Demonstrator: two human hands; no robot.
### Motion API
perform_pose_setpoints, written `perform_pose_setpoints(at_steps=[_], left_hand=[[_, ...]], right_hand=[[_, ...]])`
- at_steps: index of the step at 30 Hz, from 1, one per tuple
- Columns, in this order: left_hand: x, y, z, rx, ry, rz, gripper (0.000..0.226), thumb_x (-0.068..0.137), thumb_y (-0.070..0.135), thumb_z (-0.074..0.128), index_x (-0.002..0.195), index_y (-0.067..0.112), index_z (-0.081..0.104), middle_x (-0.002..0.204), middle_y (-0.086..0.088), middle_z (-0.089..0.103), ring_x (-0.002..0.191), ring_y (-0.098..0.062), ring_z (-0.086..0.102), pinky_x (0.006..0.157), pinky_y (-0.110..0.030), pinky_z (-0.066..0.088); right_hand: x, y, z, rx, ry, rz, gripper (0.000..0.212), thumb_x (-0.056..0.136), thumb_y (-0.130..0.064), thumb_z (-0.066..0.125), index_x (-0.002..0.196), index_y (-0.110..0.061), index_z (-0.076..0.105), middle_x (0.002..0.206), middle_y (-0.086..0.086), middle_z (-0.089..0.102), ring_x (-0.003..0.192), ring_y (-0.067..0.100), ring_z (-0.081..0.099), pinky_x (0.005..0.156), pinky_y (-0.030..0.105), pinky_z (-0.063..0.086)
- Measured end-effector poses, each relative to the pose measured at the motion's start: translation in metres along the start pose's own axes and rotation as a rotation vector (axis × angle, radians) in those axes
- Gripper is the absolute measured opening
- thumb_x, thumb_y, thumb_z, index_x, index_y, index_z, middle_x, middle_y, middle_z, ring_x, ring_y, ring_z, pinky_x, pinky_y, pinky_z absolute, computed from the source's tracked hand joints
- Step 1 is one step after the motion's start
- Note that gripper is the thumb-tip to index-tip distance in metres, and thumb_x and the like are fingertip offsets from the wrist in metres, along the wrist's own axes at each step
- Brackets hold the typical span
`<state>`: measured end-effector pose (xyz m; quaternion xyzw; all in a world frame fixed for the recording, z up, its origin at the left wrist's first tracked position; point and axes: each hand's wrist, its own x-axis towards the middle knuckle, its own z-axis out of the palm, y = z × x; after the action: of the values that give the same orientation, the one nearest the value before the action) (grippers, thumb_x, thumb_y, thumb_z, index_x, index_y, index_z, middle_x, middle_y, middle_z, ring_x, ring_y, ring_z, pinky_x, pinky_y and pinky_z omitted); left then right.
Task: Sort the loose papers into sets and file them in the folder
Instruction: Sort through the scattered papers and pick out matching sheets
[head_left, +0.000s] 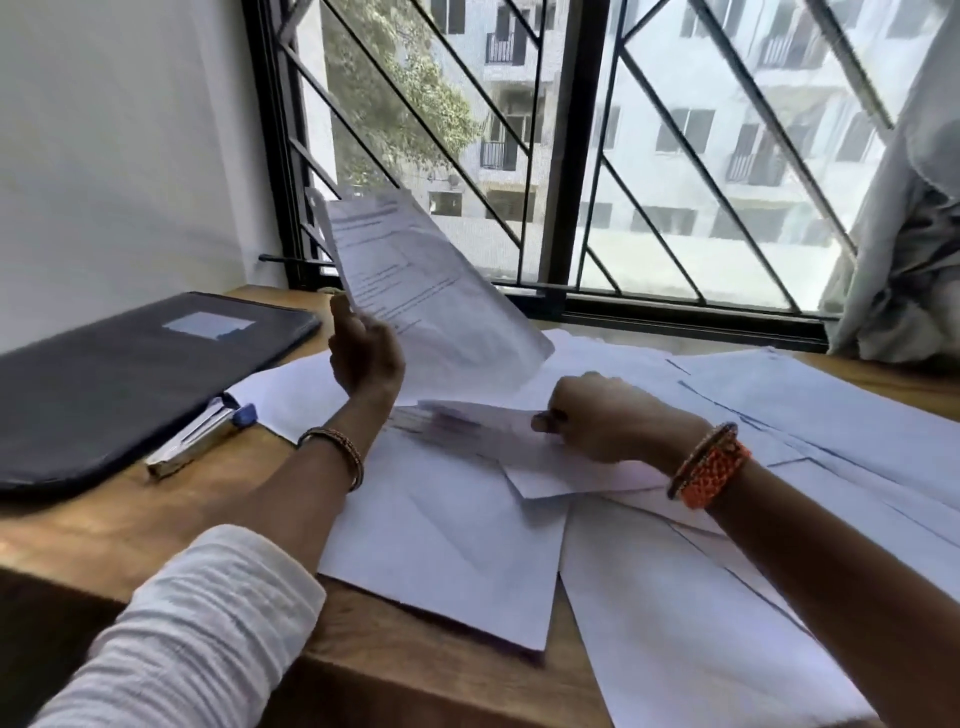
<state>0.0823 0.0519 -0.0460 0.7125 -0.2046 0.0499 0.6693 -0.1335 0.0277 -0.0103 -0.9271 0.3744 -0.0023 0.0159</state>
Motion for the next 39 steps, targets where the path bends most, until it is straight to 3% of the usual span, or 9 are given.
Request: perform_pose_setpoints(at_steps=[4, 8, 11, 14, 18, 24, 28, 35, 39], left_hand=[[-0.002, 0.002, 0.001, -0.018, -0.005, -0.023, 0.042, 0.102, 0.017, 0.029, 0.143, 0.012, 0.035, 0.140, -0.020, 0.046, 0.124, -0.038, 0.043, 0.094, -0.036, 0.031], [0.009, -0.009, 0.004, -0.261, -0.164, 0.070, 0.059, 0.083, 0.035, 0.041, 0.130, 0.000, 0.052, 0.130, -0.022, 0.056, 0.118, -0.035, 0.052, 0.090, -0.029, 0.038], [0.018, -0.012, 0.012, -0.373, -0.346, -0.037, 0.037, 0.093, 0.019, 0.049, 0.124, -0.001, 0.055, 0.120, -0.025, 0.059, 0.096, -0.031, 0.059, 0.083, -0.037, 0.044], [0.016, -0.013, 0.025, -0.425, -0.442, -0.101, 0.025, 0.101, 0.019, 0.045, 0.109, 0.002, 0.061, 0.097, -0.021, 0.066, 0.080, -0.028, 0.061, 0.074, -0.041, 0.050], [0.016, -0.021, 0.031, -0.479, -0.523, -0.139, 0.030, 0.099, 0.026, 0.046, 0.114, 0.004, 0.060, 0.103, -0.020, 0.067, 0.089, -0.034, 0.064, 0.081, -0.046, 0.053], [0.013, -0.021, 0.029, -0.481, -0.600, -0.034, 0.027, 0.098, 0.028, 0.043, 0.112, 0.013, 0.061, 0.102, -0.013, 0.071, 0.088, -0.030, 0.068, 0.076, -0.043, 0.058], [0.010, -0.019, 0.031, -0.482, -0.581, -0.026, 0.023, 0.098, 0.027, 0.045, 0.105, 0.014, 0.062, 0.084, 0.003, 0.072, 0.075, -0.018, 0.068, 0.065, -0.031, 0.059], [0.009, -0.015, 0.029, -0.533, -0.597, -0.034, 0.017, 0.099, 0.024, 0.046, 0.103, 0.016, 0.061, 0.090, -0.004, 0.068, 0.075, -0.020, 0.065, 0.058, -0.026, 0.058], [0.008, -0.014, 0.031, -0.540, -0.621, -0.027, 0.016, 0.099, 0.021, 0.045, 0.098, 0.021, 0.061, 0.076, 0.009, 0.073, 0.066, -0.008, 0.069, 0.058, -0.025, 0.058]], right_hand=[[-0.008, 0.021, -0.047, 0.189, -0.120, -0.215, 0.036, 0.095, -0.013, 0.054, 0.059, -0.017, 0.052, 0.064, -0.004, 0.047, 0.064, 0.013, 0.042, 0.059, 0.027, 0.033], [-0.029, 0.043, -0.106, 0.801, -0.051, -0.403, 0.019, 0.089, -0.010, 0.060, 0.070, -0.012, 0.063, 0.068, 0.003, 0.058, 0.061, 0.011, 0.053, 0.056, 0.022, 0.043], [-0.016, 0.065, -0.110, 1.255, 0.224, -0.245, 0.010, 0.087, -0.009, 0.061, 0.086, -0.003, 0.068, 0.079, 0.015, 0.066, 0.058, 0.017, 0.063, 0.054, 0.025, 0.053], [0.017, 0.075, -0.071, 1.228, 0.611, 0.041, 0.027, 0.090, 0.005, 0.051, 0.075, -0.010, 0.068, 0.071, 0.009, 0.062, 0.055, 0.016, 0.056, 0.048, 0.021, 0.043], [0.047, 0.091, -0.028, 1.174, 0.753, 0.157, 0.037, 0.085, 0.010, 0.046, 0.068, -0.014, 0.068, 0.066, 0.000, 0.064, 0.059, 0.016, 0.058, 0.046, 0.020, 0.040], [0.056, 0.097, -0.014, 1.326, 0.710, 0.173, 0.028, 0.091, 0.011, 0.044, 0.081, -0.001, 0.067, 0.078, 0.008, 0.068, 0.058, 0.012, 0.066, 0.045, 0.019, 0.046], [0.052, 0.095, -0.016, 1.388, 0.679, 0.156, 0.041, 0.092, 0.012, 0.043, 0.067, -0.014, 0.063, 0.071, 0.002, 0.065, 0.048, 0.001, 0.061, 0.042, 0.015, 0.045], [0.047, 0.091, -0.017, 1.427, 0.626, 0.190, 0.041, 0.090, 0.014, 0.040, 0.062, -0.013, 0.052, 0.050, -0.011, 0.059, 0.045, 0.006, 0.057, 0.041, 0.015, 0.043], [0.049, 0.092, -0.013, 1.434, 0.606, 0.186, 0.037, 0.089, 0.014, 0.042, 0.065, -0.012, 0.053, 0.063, -0.002, 0.060, 0.046, 0.007, 0.058, 0.043, 0.018, 0.047]])
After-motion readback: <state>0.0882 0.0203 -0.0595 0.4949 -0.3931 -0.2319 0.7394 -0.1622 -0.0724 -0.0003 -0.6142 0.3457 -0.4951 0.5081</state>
